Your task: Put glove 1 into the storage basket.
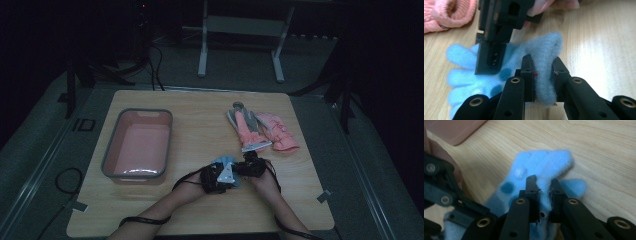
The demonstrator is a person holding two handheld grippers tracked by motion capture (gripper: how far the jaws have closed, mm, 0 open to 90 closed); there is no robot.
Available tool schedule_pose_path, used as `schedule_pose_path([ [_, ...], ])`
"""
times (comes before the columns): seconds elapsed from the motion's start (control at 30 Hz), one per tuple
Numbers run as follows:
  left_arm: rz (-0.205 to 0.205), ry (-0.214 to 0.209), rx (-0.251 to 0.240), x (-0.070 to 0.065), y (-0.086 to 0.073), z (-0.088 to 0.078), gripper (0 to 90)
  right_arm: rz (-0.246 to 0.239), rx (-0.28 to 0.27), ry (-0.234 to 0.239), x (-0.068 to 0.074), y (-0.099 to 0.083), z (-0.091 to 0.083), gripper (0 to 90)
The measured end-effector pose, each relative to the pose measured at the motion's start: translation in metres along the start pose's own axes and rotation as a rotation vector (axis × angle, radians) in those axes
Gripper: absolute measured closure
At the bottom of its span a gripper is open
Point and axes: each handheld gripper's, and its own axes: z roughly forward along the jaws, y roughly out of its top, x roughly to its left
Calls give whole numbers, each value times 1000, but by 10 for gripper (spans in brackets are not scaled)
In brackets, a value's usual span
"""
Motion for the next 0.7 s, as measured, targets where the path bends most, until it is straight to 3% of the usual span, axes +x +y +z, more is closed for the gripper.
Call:
schedule_pose_path([
  [0.2,-13,-9,-7,10,6,-19,776,13,-31,22,3,12,-8,826],
  [0.7,40,9,50,21,17,-52,779,-6,-74,57,20,43,-15,828],
])
